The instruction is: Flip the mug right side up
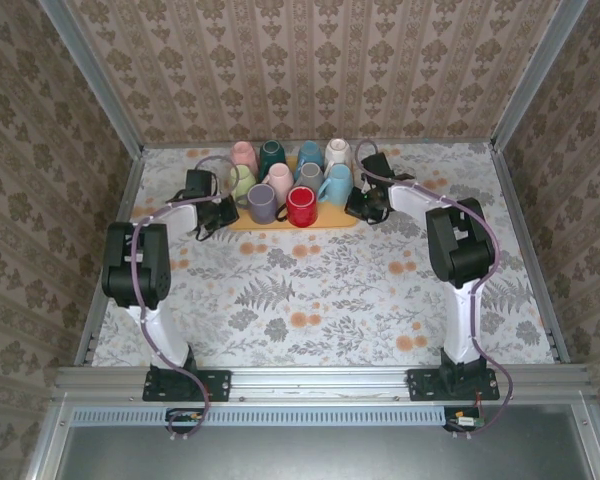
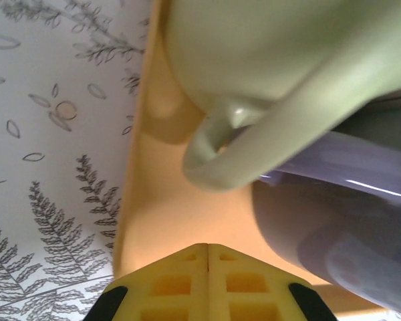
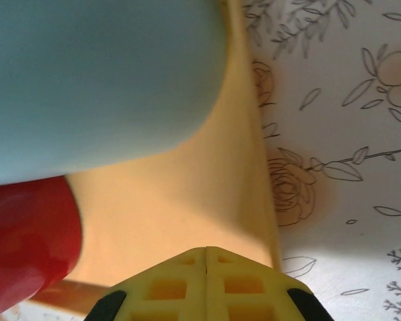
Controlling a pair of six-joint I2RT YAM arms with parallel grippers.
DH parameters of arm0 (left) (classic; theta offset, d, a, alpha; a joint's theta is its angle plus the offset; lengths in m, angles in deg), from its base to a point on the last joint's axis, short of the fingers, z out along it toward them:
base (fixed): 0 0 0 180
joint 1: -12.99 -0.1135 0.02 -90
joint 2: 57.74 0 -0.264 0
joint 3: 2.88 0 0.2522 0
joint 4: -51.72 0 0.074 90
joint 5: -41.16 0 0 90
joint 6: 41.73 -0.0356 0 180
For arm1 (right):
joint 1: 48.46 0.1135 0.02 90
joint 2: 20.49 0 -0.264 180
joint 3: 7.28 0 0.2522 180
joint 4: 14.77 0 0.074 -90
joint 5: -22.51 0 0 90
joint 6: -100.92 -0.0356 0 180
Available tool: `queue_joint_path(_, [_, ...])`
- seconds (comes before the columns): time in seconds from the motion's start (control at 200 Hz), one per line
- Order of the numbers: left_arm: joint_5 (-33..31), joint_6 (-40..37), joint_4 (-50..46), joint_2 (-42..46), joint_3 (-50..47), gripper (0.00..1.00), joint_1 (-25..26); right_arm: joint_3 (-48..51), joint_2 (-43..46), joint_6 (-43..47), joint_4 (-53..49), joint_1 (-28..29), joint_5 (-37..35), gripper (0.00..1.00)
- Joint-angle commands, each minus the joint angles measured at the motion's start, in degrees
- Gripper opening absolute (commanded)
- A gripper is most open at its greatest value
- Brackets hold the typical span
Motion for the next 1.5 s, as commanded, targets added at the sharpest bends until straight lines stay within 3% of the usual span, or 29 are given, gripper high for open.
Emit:
queue_joint_path(0.0, [-2.4, 3.4, -0.2, -1.7, -0.6, 0.00, -0.2, -2.9, -2.1, -1.4, -5.9, 1.2, -5.8, 0.00])
queue_joint_path(0.17, [-4.8, 5.9, -3.0, -2.6, -2.0, 0.00, 0.7, -2.6, -3.7, -3.9, -11.8, 3.7, -14.5, 0.00])
queue_joint_path(0.355, [-11.2, 6.5, -12.4, -5.6, 1.9, 0.00, 3.3, 1.2, -3.4, -8.1, -13.8, 3.9, -19.2, 0.00])
queue_joint_path(0.52, [-11.3, 10.6, -11.4, -4.1, -2.9, 0.00, 4.1, 7.5, -0.4, -11.2, -12.4, 3.7, -22.2, 0.00])
queue_joint_path(0.945, [-10.0, 13.5, -7.5, 0.3, -14.4, 0.00, 7.5, 24.1, 8.8, -13.2, -4.6, 3.4, -19.8, 0.00])
queue_joint_path(1.135, [-9.5, 13.4, -8.4, 2.2, -17.1, 0.00, 7.5, 26.0, 9.1, -14.6, -5.4, 3.7, -19.6, 0.00])
queue_joint_path(1.495, [-3.6, 13.2, -7.2, 10.0, -25.7, 0.00, 9.2, 35.4, 14.7, -17.7, -3.7, 4.9, -18.1, 0.00])
